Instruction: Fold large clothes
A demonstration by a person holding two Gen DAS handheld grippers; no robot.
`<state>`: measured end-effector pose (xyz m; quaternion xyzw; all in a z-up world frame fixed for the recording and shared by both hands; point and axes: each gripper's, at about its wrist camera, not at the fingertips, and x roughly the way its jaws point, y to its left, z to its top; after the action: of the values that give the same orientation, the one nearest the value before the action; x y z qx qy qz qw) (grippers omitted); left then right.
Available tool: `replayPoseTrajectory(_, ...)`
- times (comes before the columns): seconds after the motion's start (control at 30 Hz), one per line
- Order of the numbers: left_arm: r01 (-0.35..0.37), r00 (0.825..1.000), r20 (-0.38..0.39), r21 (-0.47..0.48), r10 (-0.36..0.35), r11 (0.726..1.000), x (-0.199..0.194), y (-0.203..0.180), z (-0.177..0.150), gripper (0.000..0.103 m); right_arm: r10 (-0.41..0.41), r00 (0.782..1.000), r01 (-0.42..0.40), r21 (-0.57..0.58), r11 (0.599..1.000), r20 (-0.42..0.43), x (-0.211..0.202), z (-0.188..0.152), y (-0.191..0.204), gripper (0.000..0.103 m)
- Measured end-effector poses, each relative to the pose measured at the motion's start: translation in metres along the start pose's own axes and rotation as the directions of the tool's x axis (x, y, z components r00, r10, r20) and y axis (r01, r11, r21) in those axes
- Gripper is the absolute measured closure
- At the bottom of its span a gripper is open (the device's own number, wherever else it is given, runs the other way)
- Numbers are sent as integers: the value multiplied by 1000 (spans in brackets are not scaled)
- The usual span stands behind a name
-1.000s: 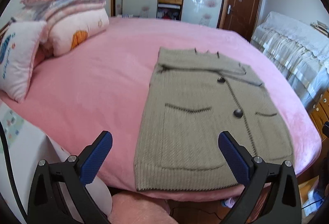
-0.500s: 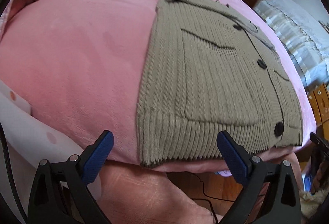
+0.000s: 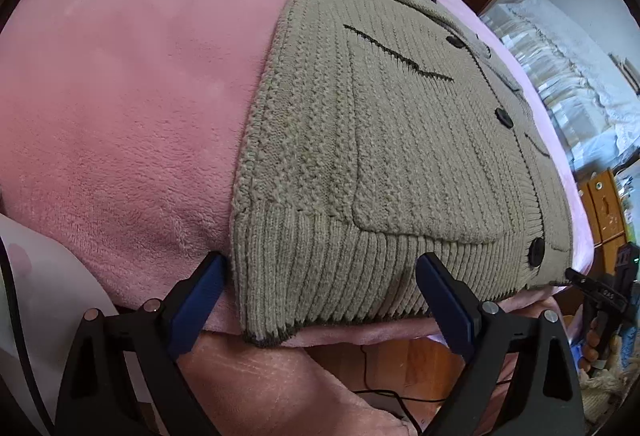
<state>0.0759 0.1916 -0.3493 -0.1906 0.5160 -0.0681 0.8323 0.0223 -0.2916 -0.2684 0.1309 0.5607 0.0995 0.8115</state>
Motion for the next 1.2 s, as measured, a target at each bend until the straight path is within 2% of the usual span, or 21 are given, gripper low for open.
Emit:
replayPoseTrajectory(0.13, 42, 999, 13, -30, -42, 999, -1, 7, 0, 13, 16, 1000, -16, 20, 1000, -16, 8, 2, -3, 55)
replayPoseTrajectory(0.23, 62, 998, 14, -47, -62, 997, -3, 11, 0, 22, 31, 999, -30, 34, 999, -25, 10, 3, -6, 55)
replayPoseTrajectory(0.3, 86, 996, 7, -54, -85, 995, -3, 12, -1, 38, 35, 999, -33, 38, 999, -29, 12, 5, -7, 58)
replayPoseTrajectory(0.4, 105, 994, -6, -56, -106, 993, -2, 14, -3, 46, 39, 999, -37, 43, 998, -31, 12, 5, -9, 58)
replayPoseTrajectory(0.53, 116, 993, -12, -89, -118, 989, 1, 20, -3, 45, 40, 999, -39, 46, 998, -32, 12, 4, -9, 59)
replayPoseTrajectory(0.67, 136, 990, -15, -110, -139, 985, 0, 24, -4, 39, 37, 999, -35, 48, 998, -36, 13, 4, -9, 59)
replayPoseTrajectory(0.87, 58, 998, -26, -72, -60, 996, -6, 17, -4, 38, 28, 999, -27, 40, 999, -30, 10, 2, -7, 59)
replayPoseTrajectory(0.97, 67, 997, -33, -84, -70, 994, -4, 19, -3, 37, 30, 999, -29, 41, 999, -30, 11, 2, -9, 59)
replayPoseTrajectory(1.07, 118, 991, -56, -97, -123, 988, 2, 22, -3, 26, 36, 999, -35, 42, 999, -32, 12, 2, -8, 59)
replayPoseTrajectory(1.17, 130, 988, -63, -110, -138, 985, 5, 20, 0, 25, 45, 998, -44, 35, 998, -35, 13, 3, -7, 59)
replayPoseTrajectory(1.2, 126, 989, -61, -116, -134, 985, 6, 19, 1, 25, 49, 998, -48, 34, 998, -37, 13, 3, -6, 62)
